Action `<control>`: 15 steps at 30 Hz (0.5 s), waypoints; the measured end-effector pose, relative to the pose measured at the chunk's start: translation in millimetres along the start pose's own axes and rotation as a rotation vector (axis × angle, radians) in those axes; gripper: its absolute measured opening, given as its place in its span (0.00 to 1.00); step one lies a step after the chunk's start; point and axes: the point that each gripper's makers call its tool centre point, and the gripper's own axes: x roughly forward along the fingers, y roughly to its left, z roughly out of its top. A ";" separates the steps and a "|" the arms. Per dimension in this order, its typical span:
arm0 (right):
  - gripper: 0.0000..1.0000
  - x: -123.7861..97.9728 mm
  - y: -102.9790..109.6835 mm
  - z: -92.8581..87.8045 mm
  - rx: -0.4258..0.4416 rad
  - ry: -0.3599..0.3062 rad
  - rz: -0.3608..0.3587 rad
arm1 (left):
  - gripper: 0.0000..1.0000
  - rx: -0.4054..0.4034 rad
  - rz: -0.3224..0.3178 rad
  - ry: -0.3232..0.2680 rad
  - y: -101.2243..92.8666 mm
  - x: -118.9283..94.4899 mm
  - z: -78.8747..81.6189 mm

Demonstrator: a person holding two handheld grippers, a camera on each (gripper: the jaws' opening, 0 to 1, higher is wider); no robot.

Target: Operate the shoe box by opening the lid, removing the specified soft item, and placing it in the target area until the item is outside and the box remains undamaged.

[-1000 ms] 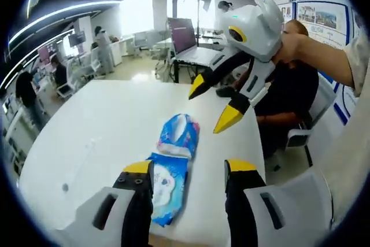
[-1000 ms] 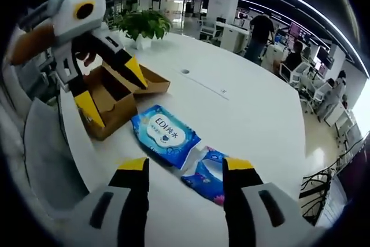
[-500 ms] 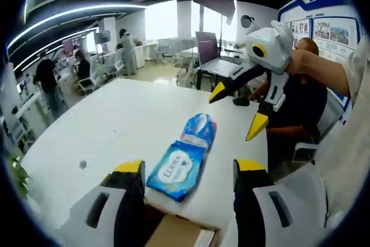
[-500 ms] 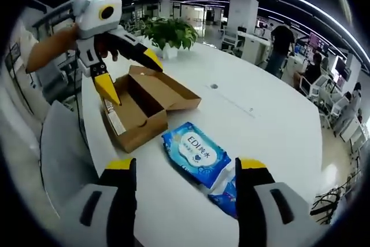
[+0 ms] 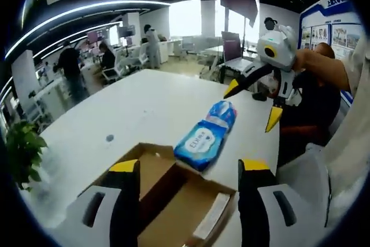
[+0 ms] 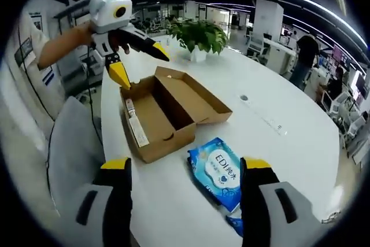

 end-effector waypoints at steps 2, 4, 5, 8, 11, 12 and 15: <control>0.72 7.3 2.3 2.5 -0.009 0.005 0.016 | 0.71 -0.007 0.020 0.000 6.5 -7.8 -7.1; 0.70 14.3 4.3 4.6 -0.029 0.009 0.035 | 0.71 -0.020 0.029 -0.002 10.2 -14.6 -12.2; 0.69 17.3 5.6 5.6 -0.035 0.011 0.043 | 0.71 -0.029 0.043 -0.003 13.8 -19.5 -16.0; 0.68 28.4 11.4 9.2 -0.070 0.021 0.081 | 0.71 -0.040 0.087 -0.002 24.7 -31.1 -26.5; 0.67 36.3 16.5 12.2 -0.104 0.017 0.110 | 0.71 -0.063 0.117 0.001 31.4 -43.1 -37.9; 0.66 40.1 18.3 13.0 -0.118 0.016 0.120 | 0.71 -0.070 0.132 0.004 34.9 -48.3 -43.0; 0.64 49.3 23.3 14.7 -0.155 0.022 0.146 | 0.70 -0.074 0.179 0.018 45.1 -60.6 -56.8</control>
